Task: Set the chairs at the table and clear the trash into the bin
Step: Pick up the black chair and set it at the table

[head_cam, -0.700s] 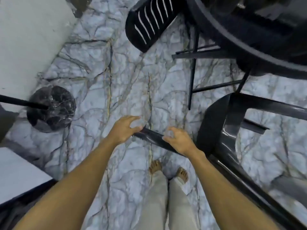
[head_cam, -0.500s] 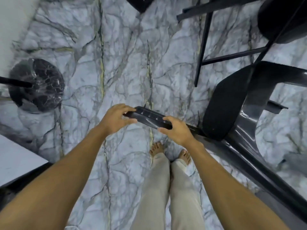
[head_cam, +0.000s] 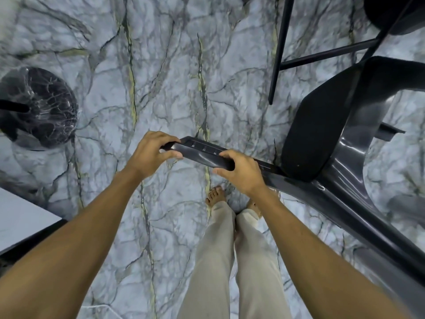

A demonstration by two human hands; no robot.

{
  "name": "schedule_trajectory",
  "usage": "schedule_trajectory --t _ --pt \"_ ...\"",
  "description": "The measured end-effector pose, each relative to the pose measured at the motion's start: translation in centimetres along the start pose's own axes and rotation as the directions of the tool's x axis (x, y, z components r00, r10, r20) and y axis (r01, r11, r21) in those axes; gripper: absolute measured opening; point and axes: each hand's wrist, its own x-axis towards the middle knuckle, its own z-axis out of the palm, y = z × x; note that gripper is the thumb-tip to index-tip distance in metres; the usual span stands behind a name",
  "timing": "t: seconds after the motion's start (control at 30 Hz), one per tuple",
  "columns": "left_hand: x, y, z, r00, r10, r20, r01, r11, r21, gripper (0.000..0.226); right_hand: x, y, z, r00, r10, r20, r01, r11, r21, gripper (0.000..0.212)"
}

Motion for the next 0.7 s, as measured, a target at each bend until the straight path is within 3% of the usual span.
schedule_trajectory --t 0.23,0.4,0.57,0.7 --pt "-3.2 3.6 -0.4 0.996 0.052 -0.069 -0.051 0.998 0.028 0.051 -3.0 -2.2 -1.3 0.998 -0.056 0.012 0.055 0.998 0.027 0.053" --pt "-6.4 9.6 -2.4 0.971 0.082 -0.226 -0.084 0.996 0.002 0.047 -7.4 -3.6 -3.8 0.991 -0.118 -0.068 0.123 0.990 0.064 0.048" --pt "-9.8 13.4 -7.3 0.965 0.112 -0.236 -0.153 0.975 -0.161 0.041 -11.3 -5.2 -6.7 0.984 -0.161 -0.076 0.169 0.979 0.115 0.047" --pt "-12.7 15.3 -11.3 0.977 0.030 -0.212 -0.104 0.931 -0.349 0.037 -14.4 -7.4 -8.7 0.976 -0.201 -0.083 0.213 0.962 0.168 0.043"
